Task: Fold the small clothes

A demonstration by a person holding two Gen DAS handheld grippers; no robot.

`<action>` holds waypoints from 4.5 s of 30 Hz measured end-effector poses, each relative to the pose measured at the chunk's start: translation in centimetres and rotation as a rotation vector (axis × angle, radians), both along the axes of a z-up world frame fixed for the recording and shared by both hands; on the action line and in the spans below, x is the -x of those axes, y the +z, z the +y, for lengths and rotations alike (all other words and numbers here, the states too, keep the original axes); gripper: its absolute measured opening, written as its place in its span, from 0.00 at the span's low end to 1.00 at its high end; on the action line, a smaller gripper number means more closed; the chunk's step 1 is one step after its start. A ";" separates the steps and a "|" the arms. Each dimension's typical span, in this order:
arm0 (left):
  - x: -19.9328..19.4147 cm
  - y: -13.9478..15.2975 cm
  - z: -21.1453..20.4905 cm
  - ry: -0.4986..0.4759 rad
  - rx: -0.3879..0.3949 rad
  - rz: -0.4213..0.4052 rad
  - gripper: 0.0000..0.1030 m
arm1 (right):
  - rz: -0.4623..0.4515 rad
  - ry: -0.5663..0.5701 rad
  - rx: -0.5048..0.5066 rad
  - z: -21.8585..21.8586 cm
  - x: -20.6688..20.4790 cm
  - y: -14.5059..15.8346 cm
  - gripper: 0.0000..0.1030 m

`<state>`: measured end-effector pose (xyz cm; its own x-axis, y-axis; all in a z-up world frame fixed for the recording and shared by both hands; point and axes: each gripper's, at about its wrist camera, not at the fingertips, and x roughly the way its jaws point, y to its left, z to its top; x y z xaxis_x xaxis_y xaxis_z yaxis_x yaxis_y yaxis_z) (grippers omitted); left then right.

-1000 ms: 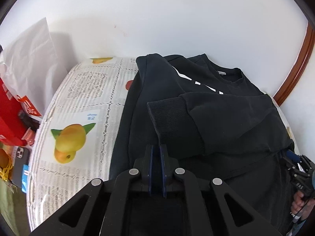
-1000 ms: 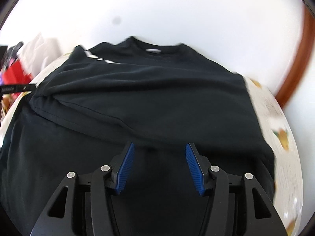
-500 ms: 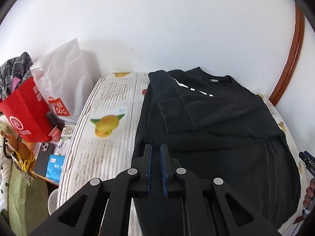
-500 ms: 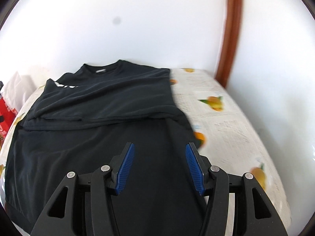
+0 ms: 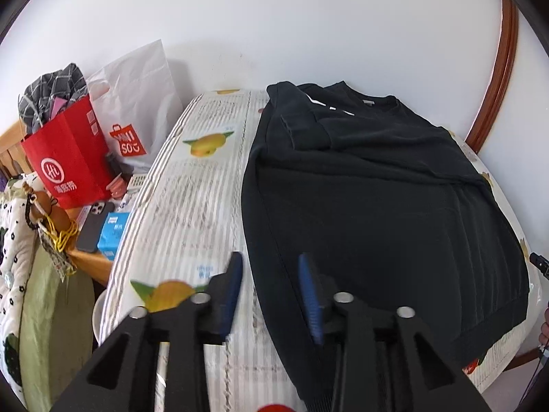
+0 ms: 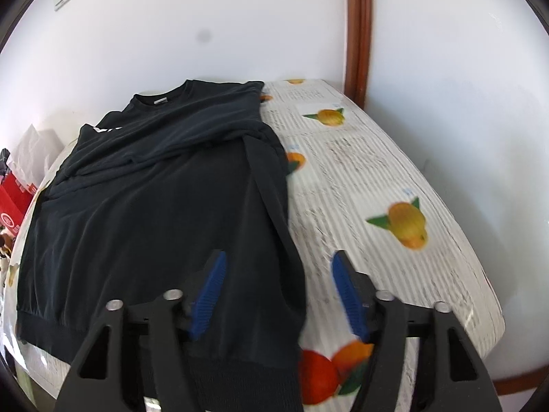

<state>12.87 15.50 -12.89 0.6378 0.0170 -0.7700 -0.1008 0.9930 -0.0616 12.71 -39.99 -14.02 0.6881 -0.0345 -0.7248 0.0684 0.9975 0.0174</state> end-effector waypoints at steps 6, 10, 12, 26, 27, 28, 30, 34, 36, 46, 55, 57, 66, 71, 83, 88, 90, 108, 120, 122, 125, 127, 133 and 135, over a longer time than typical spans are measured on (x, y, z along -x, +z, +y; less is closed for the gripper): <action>2.0 -2.8 -0.4 -0.019 0.073 0.057 0.48 | 0.038 0.023 0.001 -0.5 1.6 -2.1 0.79; 2.8 -4.9 -0.2 -0.030 0.157 0.097 0.48 | 0.046 0.042 -0.006 -0.9 2.1 -3.5 0.79; 2.9 -5.5 -0.3 -0.031 0.162 0.102 0.48 | 0.045 0.039 0.004 -1.0 2.1 -4.0 0.79; 1.6 -6.2 -1.9 0.004 0.168 0.129 0.09 | 0.045 0.129 -0.015 1.5 0.0 -5.3 0.11; 1.8 -6.1 -1.7 0.000 0.170 0.128 0.09 | 0.032 0.131 -0.015 1.3 0.3 -5.2 0.10; 2.2 -5.9 -1.7 -0.006 0.172 0.123 0.08 | 0.025 0.130 -0.016 1.1 0.6 -5.1 0.09; 3.2 -5.6 -1.5 -0.016 0.184 0.118 0.08 | 0.027 0.126 -0.029 0.5 1.3 -5.1 0.09; 5.4 -5.7 -1.3 -0.040 0.212 0.133 0.08 | 0.043 0.129 -0.074 -0.6 3.1 -5.2 0.09; 6.4 -6.0 -1.3 -0.050 0.219 0.136 0.09 | 0.050 0.139 -0.072 -0.8 4.2 -5.3 0.09; 5.0 -6.3 -0.8 -0.037 0.228 0.123 0.24 | 0.052 0.105 -0.105 -0.9 2.7 -5.7 0.44; 4.2 -6.4 -2.8 -0.043 0.180 0.115 0.33 | 0.028 0.112 0.000 1.9 0.6 -6.0 0.43; 4.7 -6.5 -3.2 -0.051 0.154 0.121 0.13 | 0.029 0.151 0.003 2.3 1.1 -6.0 0.30; 7.6 -3.3 -0.5 -0.074 0.303 0.026 0.07 | -0.063 0.148 -0.148 -0.8 4.3 -2.4 0.07; 8.2 -0.3 -0.6 -0.104 0.289 -0.053 0.07 | -0.134 0.168 -0.184 -1.3 5.9 -0.5 0.07; 1.8 4.8 0.0 -0.108 0.262 -0.137 0.07 | -0.246 0.155 -0.219 -0.2 0.3 5.4 0.07; -3.7 5.7 0.0 -0.093 0.266 -0.135 0.07 | -0.250 0.151 -0.235 0.8 -5.1 7.1 0.07; -5.5 5.9 -0.2 -0.088 0.249 -0.135 0.07 | -0.238 0.137 -0.241 1.2 -7.7 7.4 0.07; -18.0 -1.7 0.7 -0.023 0.181 0.021 0.09 | -0.030 0.103 -0.212 2.3 -23.9 -0.7 0.08; -17.0 -1.7 -0.4 -0.043 0.118 0.070 0.16 | 0.038 0.236 -0.114 2.7 -20.7 0.5 0.39; -15.7 -1.4 -0.5 -0.049 0.114 0.069 0.23 | -0.018 0.250 -0.061 2.2 -17.8 1.7 0.42; -13.7 -1.1 0.2 -0.052 0.143 0.055 0.35 | -0.065 0.224 -0.053 0.4 -15.1 2.7 0.44; -12.5 -1.1 0.9 -0.038 0.147 0.049 0.41 | -0.053 0.174 -0.063 -1.1 -14.4 2.3 0.44; -10.0 -2.4 3.4 0.017 0.152 0.069 0.42 | 0.052 0.050 -0.176 -4.4 -15.4 -0.9 0.44; -10.0 -3.3 4.2 0.030 0.160 0.086 0.42 | 0.051 0.040 -0.225 -4.7 -15.6 -1.5 0.45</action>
